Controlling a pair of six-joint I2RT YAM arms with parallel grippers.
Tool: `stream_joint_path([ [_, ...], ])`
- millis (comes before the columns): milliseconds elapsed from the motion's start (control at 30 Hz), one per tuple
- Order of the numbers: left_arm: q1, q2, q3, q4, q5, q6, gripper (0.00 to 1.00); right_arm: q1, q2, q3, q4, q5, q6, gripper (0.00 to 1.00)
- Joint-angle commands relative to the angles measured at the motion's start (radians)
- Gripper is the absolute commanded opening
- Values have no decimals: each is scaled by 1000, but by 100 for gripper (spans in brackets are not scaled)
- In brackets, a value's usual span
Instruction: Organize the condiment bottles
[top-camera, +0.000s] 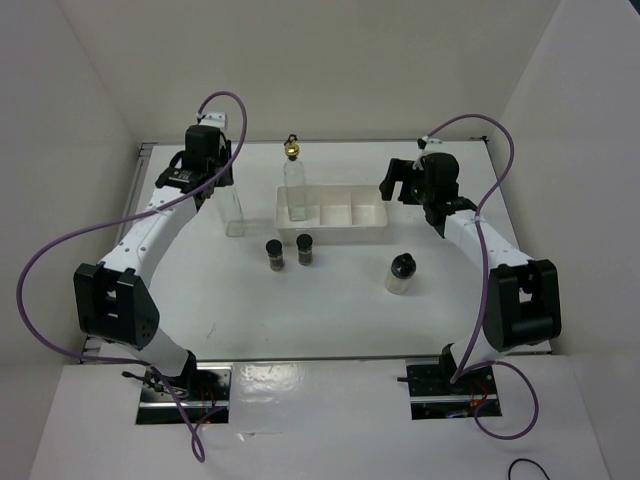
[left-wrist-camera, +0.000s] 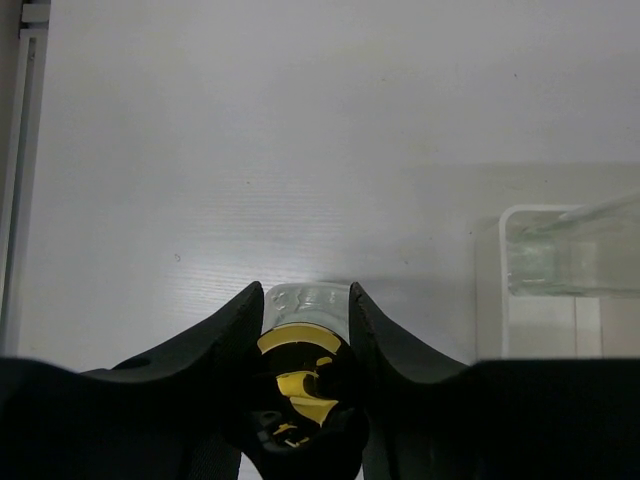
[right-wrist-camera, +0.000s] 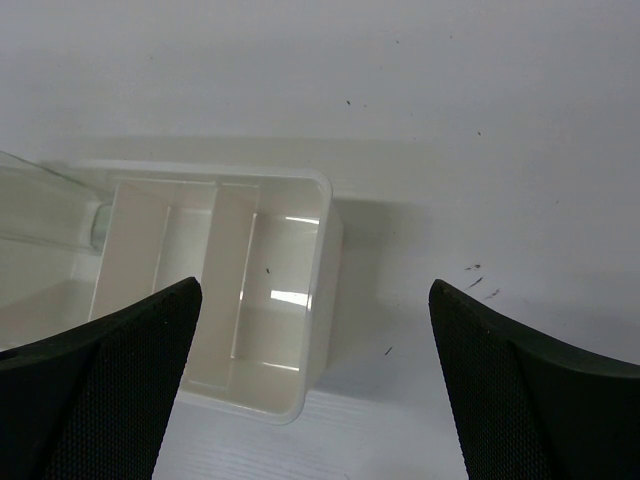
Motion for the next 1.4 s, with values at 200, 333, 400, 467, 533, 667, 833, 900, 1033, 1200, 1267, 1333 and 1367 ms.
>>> stream_joint_path([
  [200, 5, 10, 63, -31, 9, -25, 22, 6, -14, 43, 42, 9, -17, 99],
  [333, 5, -12, 86, -49, 0, -34, 18, 6, -23, 43, 42, 9, -27, 99],
  [400, 5, -23, 120, -60, 0, -46, 17, 6, -32, 34, 33, 9, -27, 99],
  [467, 5, -44, 140, -74, 12, -46, 17, 6, -44, 25, 33, 9, -27, 99],
  [533, 5, -44, 184, -94, 30, -46, 17, 6, -55, 14, 33, 9, -27, 99],
  [667, 5, -53, 269, -153, 61, -46, 14, 6, -107, -8, 33, 29, -27, 99],
  [833, -29, -44, 394, -239, 96, -46, 14, 6, -116, -8, 15, 38, -27, 99],
  [900, -38, -32, 472, -276, 115, -58, 14, 6, -126, -17, 6, 38, -27, 99],
  [1033, -92, -19, 527, -324, 133, -120, 13, 6, -152, -41, 26, 47, -16, 99],
  [1200, -165, 2, 554, -304, 133, -169, 13, 6, -161, -52, 27, 38, -5, 99],
  [1267, -185, 16, 576, -318, 133, -169, 13, 6, -161, -52, 27, 38, -5, 99],
  [1333, -213, 30, 596, -330, 122, -179, 12, 6, -161, -61, 27, 38, -5, 99],
  [1367, -222, 39, 596, -330, 112, -180, 12, 6, -161, -61, 27, 38, -5, 99],
])
